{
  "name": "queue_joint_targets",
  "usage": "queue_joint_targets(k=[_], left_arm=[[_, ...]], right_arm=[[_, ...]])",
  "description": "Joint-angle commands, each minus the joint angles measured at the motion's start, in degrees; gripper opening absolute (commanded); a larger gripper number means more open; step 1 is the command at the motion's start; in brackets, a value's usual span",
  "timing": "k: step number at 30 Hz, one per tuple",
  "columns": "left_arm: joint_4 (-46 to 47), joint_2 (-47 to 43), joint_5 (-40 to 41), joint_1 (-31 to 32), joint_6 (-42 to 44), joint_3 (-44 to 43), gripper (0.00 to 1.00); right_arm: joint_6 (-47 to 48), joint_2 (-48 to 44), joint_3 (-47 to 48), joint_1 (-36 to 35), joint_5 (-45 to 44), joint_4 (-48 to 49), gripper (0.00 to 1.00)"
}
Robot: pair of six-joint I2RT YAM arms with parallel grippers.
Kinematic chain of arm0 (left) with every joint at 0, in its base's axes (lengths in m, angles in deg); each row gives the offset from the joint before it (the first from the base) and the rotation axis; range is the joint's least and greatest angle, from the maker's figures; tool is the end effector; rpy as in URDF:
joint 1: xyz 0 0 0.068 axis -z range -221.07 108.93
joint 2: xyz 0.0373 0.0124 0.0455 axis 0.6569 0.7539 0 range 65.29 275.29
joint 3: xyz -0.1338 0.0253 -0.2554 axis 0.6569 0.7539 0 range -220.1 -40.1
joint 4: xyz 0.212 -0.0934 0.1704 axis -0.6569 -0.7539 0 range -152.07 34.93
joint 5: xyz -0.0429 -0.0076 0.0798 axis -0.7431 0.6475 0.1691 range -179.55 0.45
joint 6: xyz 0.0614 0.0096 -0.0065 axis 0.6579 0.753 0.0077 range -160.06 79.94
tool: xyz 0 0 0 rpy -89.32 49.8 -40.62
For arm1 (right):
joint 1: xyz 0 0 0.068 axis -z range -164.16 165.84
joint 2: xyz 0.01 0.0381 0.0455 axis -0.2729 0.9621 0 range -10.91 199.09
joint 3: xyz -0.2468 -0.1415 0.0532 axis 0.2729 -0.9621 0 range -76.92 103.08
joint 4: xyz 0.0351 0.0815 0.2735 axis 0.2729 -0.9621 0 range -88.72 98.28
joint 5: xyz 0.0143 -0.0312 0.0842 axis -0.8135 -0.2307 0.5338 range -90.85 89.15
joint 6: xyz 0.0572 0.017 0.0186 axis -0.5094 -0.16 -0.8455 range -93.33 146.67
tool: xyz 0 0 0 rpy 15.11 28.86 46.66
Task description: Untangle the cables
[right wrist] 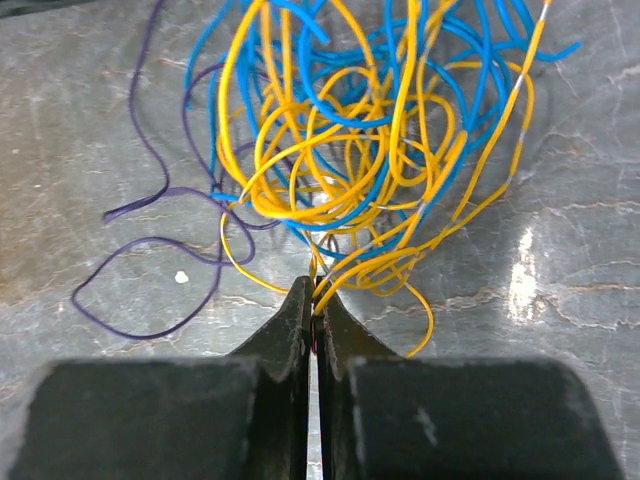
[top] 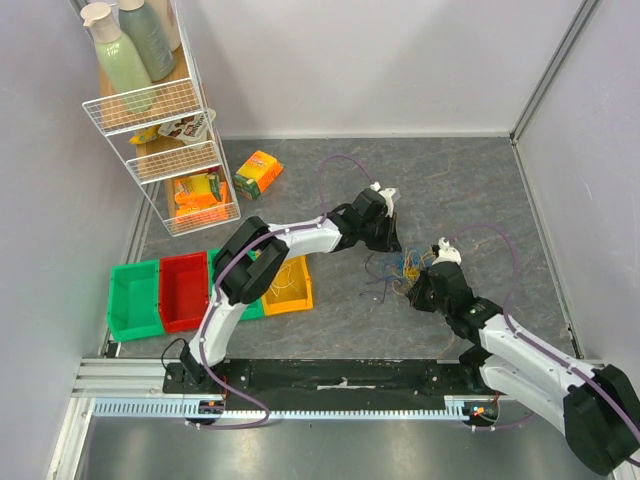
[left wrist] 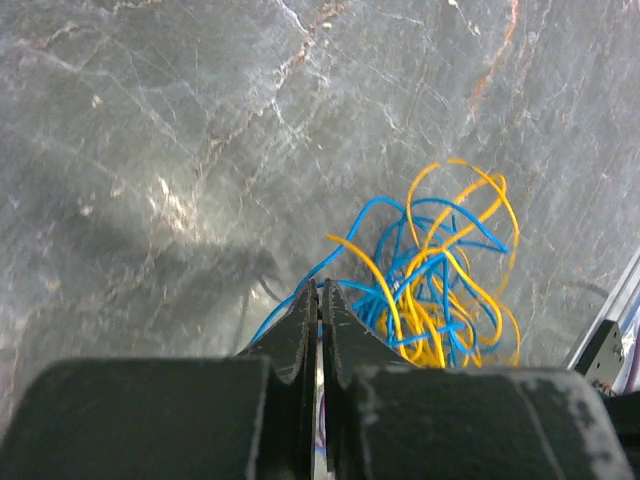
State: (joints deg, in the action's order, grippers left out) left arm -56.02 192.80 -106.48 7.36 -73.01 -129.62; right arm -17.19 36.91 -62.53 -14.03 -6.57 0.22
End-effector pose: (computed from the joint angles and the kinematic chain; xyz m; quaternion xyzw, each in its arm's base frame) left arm 0.3453 -0.4102 0.1408 0.1831 0.8759 -0.3786 0.2367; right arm 0.1608 0.0870 0.1413 0.1312 0.9013 0.2098 0.3556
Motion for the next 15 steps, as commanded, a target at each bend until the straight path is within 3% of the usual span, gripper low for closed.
queue_joint_targets(k=[1, 8, 15], left_arm=[[-0.3, -13.5, 5.1, 1.5, 5.0, 2.7, 0.02], [-6.2, -35.3, 10.7, 2.3, 8.0, 7.6, 0.02], [-13.1, -50.9, 12.3, 2.4, 10.5, -0.1, 0.02]], right_arm=[[-2.4, 3.5, 3.2, 0.2, -4.6, 0.1, 0.05], [-4.0, 8.4, 3.5, 1.9, -7.6, -0.5, 0.04], [-3.6, 7.0, 3.2, 3.6, -8.6, -1.2, 0.03]])
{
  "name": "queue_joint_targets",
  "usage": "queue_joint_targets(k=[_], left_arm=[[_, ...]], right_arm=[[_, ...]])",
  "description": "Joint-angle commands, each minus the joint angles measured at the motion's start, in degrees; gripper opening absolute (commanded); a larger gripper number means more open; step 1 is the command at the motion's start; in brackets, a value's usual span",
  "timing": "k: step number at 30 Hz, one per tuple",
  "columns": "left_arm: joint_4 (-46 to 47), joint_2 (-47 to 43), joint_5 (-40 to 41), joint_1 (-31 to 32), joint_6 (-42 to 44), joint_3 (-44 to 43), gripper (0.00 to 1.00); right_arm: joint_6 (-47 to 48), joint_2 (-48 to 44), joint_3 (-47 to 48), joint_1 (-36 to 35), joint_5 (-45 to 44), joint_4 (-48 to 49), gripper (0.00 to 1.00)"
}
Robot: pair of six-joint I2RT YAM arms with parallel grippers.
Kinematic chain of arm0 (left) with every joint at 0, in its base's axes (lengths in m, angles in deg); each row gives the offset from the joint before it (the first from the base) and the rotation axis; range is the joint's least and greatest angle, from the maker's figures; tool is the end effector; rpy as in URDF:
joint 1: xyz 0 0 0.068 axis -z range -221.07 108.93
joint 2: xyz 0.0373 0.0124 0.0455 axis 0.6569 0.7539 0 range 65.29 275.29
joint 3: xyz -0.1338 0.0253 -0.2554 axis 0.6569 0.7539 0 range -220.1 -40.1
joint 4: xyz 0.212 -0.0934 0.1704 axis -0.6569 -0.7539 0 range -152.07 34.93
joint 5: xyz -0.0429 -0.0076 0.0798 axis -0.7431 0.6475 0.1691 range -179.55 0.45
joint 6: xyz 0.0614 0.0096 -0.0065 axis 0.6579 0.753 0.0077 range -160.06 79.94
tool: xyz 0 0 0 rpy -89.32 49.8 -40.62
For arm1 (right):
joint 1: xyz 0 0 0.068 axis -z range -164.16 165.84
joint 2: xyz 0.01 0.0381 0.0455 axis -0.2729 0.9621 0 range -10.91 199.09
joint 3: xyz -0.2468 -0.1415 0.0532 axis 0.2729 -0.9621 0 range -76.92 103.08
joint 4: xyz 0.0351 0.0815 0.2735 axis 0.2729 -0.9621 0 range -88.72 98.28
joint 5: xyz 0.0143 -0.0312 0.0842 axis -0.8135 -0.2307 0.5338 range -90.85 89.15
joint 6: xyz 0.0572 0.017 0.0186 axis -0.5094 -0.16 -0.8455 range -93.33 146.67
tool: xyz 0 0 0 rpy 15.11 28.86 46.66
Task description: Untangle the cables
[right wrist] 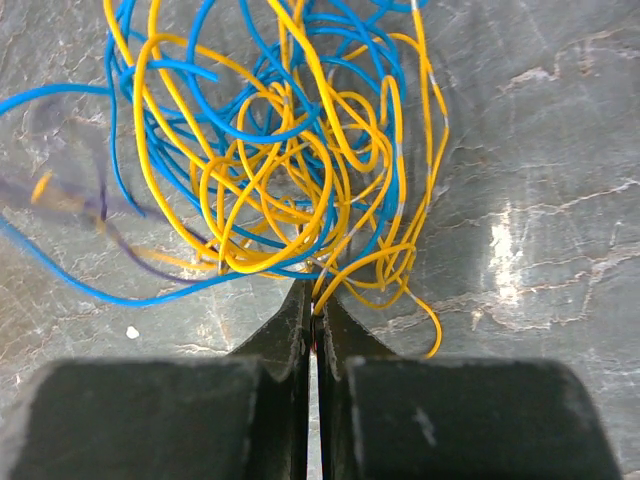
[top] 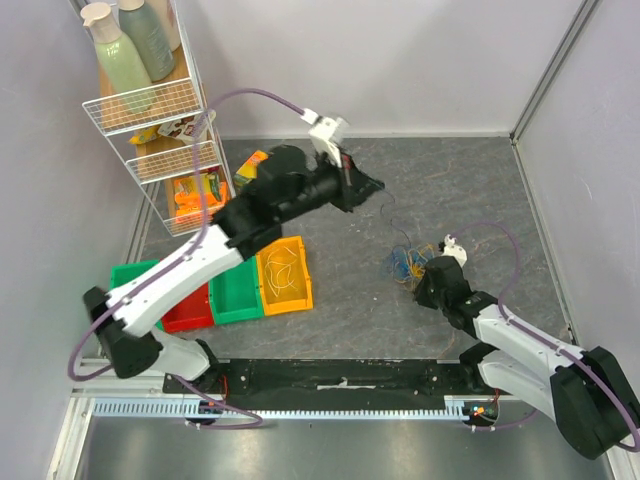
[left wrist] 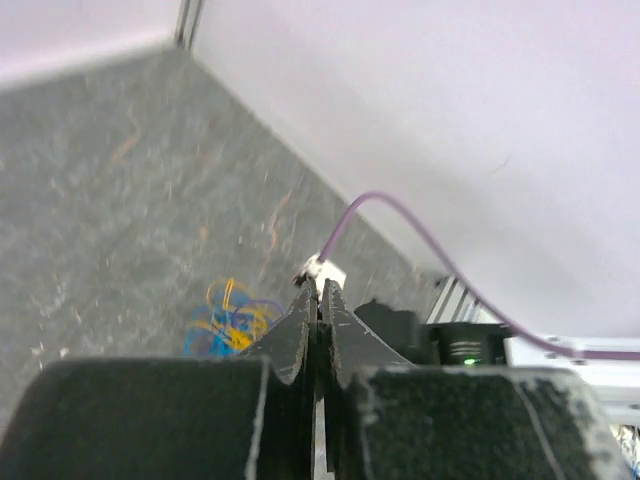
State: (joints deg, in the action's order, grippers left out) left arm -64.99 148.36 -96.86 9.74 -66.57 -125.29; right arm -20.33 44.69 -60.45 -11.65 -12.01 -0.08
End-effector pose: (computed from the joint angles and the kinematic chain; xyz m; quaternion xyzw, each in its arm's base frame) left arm 0.2332 -0.2955 0.4462 0.1992 0.7264 -0.4473 0.4824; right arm 0.1746 0.0806 0.1310 0.1919 0.9082 0.1463 0.3421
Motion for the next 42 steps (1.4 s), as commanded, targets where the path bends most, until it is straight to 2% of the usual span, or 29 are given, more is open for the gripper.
queue_joint_targets(k=[1, 10, 14, 19, 25, 27, 31, 34, 37, 39, 42], left_arm=[[-4.5, -8.3, 2.7, 0.0, 4.3, -6.1, 0.02], [-11.5, -15.9, -0.6, 0.2, 5.0, -21.6, 0.02], [-15.0, -18.5, 1.5, 0.2, 6.9, -26.7, 0.02], [-16.4, -23.0, 5.5, 0.2, 7.9, -27.1, 0.02], [-16.6, -25.7, 5.4, 0.1, 7.1, -23.6, 0.02], [-16.2, -27.0, 6.5, 0.1, 7.4, -22.0, 0.02], [-15.6, -28.4, 5.9, 0.2, 6.9, -17.6, 0.02], [-15.0, -28.4, 3.9, 0.1, 5.7, -15.8, 0.02], [-14.7, -28.0, 2.8, 0.2, 5.4, -15.7, 0.02], [-14.9, -27.4, 2.0, 0.2, 5.1, -16.1, 0.02], [-14.2, -24.5, -1.3, 0.0, 4.2, -18.4, 0.02]], right_arm=[[-0.2, -0.7, 1.4, 1.7, -3.3, -1.2, 0.03], [4.5, 4.8, 6.3, 16.0, -0.9, -1.2, 0.03], [6.9, 9.5, 10.3, 21.9, -0.4, -1.4, 0.04], [9.2, 14.1, 13.7, 29.0, 0.6, -1.5, 0.11], [14.6, 20.2, 18.7, 29.5, -2.5, -2.9, 0.11], [17.0, 22.4, 21.0, 29.5, -1.2, -4.4, 0.18], [19.9, 20.1, 22.6, 27.8, 1.7, -7.5, 0.50], [21.2, 12.7, 23.1, 20.4, -0.1, -10.0, 0.65], [21.2, 6.7, 26.2, 9.7, -3.6, -15.3, 0.81], [20.5, 3.6, 27.9, 6.8, -3.8, -17.7, 0.84], [20.2, 0.5, 29.1, 6.7, -2.3, -19.3, 0.87]])
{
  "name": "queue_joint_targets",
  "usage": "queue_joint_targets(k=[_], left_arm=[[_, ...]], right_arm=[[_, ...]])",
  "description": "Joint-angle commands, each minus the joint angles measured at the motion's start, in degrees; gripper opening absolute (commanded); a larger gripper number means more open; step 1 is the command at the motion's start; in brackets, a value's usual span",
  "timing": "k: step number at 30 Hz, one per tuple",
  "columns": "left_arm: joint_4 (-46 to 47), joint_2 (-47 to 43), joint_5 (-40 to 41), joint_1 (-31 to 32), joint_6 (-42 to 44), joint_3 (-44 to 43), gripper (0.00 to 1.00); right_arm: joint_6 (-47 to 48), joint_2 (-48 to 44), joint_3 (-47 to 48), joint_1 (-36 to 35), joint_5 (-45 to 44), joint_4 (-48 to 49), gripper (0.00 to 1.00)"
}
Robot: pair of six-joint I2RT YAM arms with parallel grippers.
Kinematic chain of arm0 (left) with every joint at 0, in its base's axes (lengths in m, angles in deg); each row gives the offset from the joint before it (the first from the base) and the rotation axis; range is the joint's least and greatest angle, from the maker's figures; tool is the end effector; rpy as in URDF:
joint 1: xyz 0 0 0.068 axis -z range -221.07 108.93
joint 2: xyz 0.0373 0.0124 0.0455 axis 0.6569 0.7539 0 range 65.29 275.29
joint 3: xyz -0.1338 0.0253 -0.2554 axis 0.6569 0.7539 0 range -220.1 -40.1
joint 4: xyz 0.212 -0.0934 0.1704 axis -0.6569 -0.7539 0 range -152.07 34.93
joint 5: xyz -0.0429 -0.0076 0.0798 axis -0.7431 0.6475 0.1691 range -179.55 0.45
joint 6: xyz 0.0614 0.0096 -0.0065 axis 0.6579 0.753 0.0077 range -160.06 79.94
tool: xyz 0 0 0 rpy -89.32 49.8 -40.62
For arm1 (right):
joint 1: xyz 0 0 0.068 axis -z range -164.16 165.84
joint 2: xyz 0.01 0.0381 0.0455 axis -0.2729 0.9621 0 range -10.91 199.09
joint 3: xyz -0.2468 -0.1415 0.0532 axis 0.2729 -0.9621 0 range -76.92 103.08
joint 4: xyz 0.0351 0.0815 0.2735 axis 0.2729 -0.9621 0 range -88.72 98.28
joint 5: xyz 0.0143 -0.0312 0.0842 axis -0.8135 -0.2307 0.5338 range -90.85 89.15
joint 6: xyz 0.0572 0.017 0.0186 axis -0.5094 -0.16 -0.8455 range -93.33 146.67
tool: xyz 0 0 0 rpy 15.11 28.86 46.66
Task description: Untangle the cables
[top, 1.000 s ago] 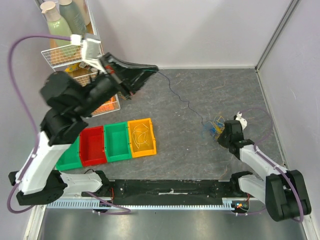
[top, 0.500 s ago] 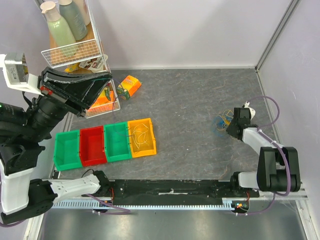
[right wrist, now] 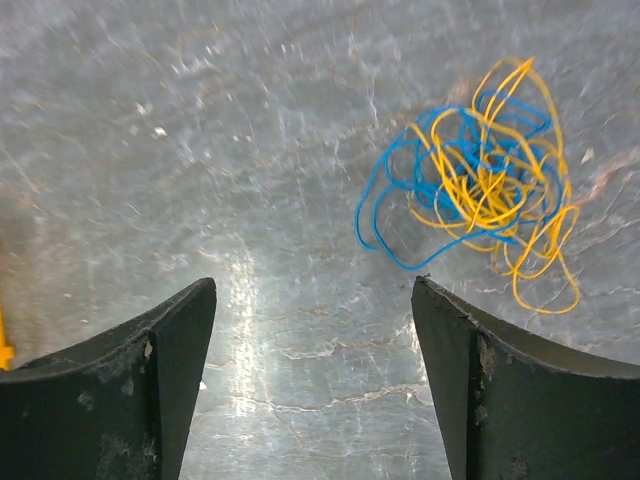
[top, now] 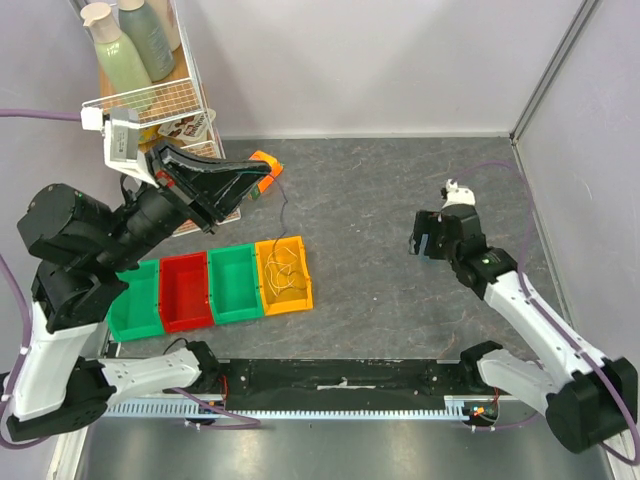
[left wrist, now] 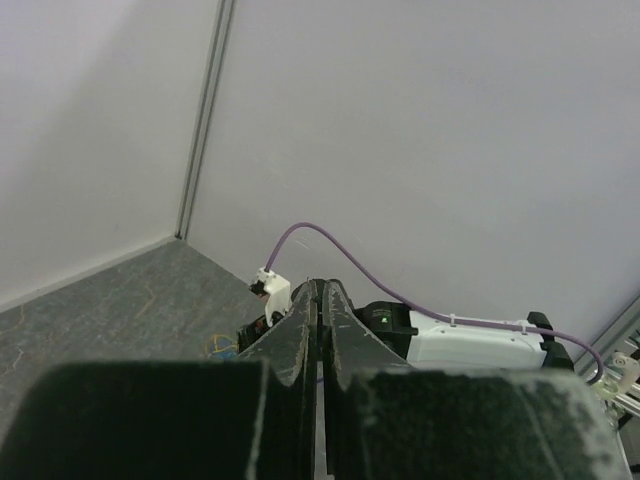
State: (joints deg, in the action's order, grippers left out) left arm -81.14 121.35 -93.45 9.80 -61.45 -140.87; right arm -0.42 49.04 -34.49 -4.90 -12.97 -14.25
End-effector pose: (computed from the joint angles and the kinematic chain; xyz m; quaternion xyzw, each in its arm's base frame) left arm 0.0793 -0.1026 0.6200 0.1750 0.5567 -0.4946 0.6441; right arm 0.2369 0.0791 0.2544 0.0944 0.8975 0.0828 0.4227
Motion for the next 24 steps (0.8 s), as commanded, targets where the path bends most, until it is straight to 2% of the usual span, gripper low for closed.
queue_joint_targets(k=[1, 5, 13, 16, 17, 19, 24], left_arm=[[2.1, 3.9, -6.2, 0.0, -1.5, -4.2, 0.02], [4.1, 8.5, -9.2, -0.1, -2.4, -7.1, 0.02], [3.9, 12.0, -5.5, 0.0, -2.2, -2.6, 0.02], [6.1, 9.4, -4.6, 0.0, -3.3, 6.6, 0.02], [8.0, 6.6, -3.8, 0.0, -5.0, 16.0, 0.02], [8.5, 3.1, -3.1, 0.0, -6.2, 22.3, 0.02], [8.0, -3.4, -3.0, 0.1, -9.2, 32.2, 0.02]], right_arm=[[0.2, -4.3, 3.4, -0.1, -0.8, -5.3, 0.87], [-1.3, -4.8, 4.1, -0.2, 0.2, -5.9, 0.88], [-3.1, -5.5, 3.6, -0.1, 3.0, -6.3, 0.88], [-5.0, -5.1, 2.4, -0.1, 2.9, -6.6, 0.86], [-6.3, -3.4, 1.6, -0.1, 4.3, -7.8, 0.84], [-7.6, -0.5, 0.5, -0.1, 6.4, -8.6, 0.82], [-13.3, -0.7, -6.6, -0.9, 10.2, -3.6, 0.79]])
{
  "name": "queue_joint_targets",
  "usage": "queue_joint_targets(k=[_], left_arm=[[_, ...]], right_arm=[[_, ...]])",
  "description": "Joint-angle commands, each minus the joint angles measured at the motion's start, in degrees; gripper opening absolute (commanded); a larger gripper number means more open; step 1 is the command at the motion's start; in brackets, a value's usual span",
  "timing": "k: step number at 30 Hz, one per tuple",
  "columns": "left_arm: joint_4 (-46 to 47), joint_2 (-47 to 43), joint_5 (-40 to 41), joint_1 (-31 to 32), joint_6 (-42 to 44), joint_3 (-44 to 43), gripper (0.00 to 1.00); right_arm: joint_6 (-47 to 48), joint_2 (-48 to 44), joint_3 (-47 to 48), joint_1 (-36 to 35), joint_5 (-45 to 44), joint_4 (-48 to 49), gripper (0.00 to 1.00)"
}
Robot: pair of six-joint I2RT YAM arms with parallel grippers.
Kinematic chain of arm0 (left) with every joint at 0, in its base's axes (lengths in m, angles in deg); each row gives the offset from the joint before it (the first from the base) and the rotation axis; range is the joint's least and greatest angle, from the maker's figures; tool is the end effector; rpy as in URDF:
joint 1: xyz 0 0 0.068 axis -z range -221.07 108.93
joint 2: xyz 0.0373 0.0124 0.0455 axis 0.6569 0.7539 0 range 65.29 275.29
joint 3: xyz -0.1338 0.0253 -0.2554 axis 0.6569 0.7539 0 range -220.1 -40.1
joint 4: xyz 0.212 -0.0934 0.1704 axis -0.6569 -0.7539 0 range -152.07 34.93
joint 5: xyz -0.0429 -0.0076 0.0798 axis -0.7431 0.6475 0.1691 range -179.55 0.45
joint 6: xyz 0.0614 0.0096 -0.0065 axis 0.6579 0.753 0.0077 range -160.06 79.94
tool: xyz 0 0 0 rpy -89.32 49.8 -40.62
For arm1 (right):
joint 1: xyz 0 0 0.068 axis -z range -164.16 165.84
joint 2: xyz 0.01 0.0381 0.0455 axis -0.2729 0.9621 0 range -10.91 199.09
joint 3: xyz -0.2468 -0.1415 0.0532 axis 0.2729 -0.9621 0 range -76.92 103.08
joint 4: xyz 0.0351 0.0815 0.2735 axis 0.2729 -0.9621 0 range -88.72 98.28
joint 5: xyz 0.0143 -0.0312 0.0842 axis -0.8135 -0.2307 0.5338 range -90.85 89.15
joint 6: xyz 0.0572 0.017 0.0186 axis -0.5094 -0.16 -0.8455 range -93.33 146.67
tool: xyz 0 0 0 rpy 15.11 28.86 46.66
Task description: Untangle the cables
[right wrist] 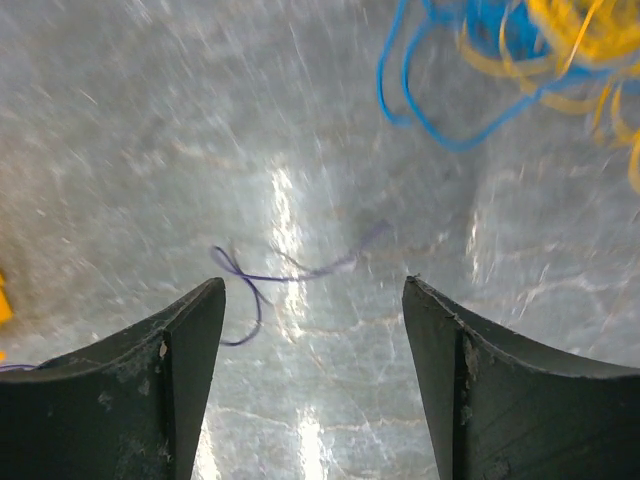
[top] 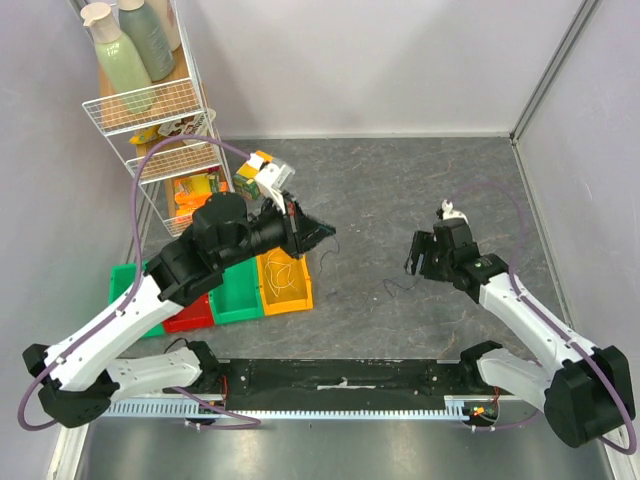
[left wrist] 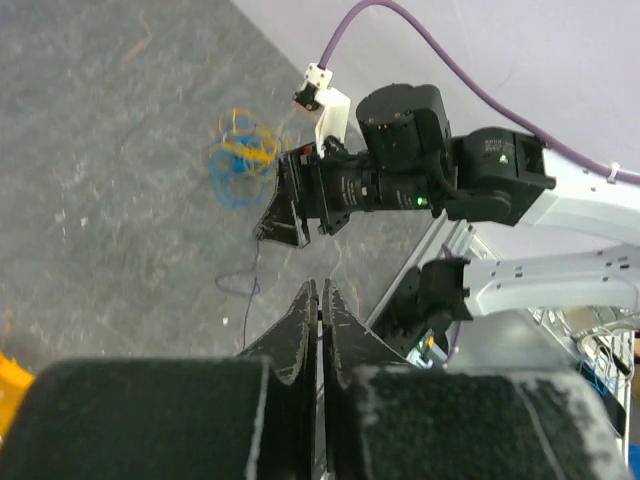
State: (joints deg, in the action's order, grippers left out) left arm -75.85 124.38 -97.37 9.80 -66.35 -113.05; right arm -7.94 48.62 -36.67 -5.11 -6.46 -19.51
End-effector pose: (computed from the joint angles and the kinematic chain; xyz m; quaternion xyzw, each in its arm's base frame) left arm 0.1503 -0.1950 0.4637 0.2031 0.7200 -0.4524 0.4855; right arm 0.2232 0.0806 0.2336 0.1283 0.9208 0.1301 0.3446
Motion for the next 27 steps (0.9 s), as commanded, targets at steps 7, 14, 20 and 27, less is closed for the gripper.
queue_joint_targets(k=[7, 14, 20, 27], left_arm=[[2.8, -12.9, -0.7, 0.1, -8.8, 12.8, 0.02], [3.6, -14.0, -2.3, 0.0, -10.1, 14.9, 0.02], [4.0, -15.0, -3.0, 0.0, -10.0, 16.3, 0.02], [4.9, -15.1, -3.3, 0.0, -9.9, 17.6, 0.02]], right_arm=[[-27.7, -0.6, -10.8, -3.6, -2.2, 6.5, 0.76], [-38.3, 5.2, -8.2, -10.2, -8.6, 2.0, 0.71], [-41.4, 0.3, -11.3, -12.6, -8.6, -0.4, 0.71], [-41.5, -5.6, -9.6, -13.1, -10.8, -8.6, 0.68]])
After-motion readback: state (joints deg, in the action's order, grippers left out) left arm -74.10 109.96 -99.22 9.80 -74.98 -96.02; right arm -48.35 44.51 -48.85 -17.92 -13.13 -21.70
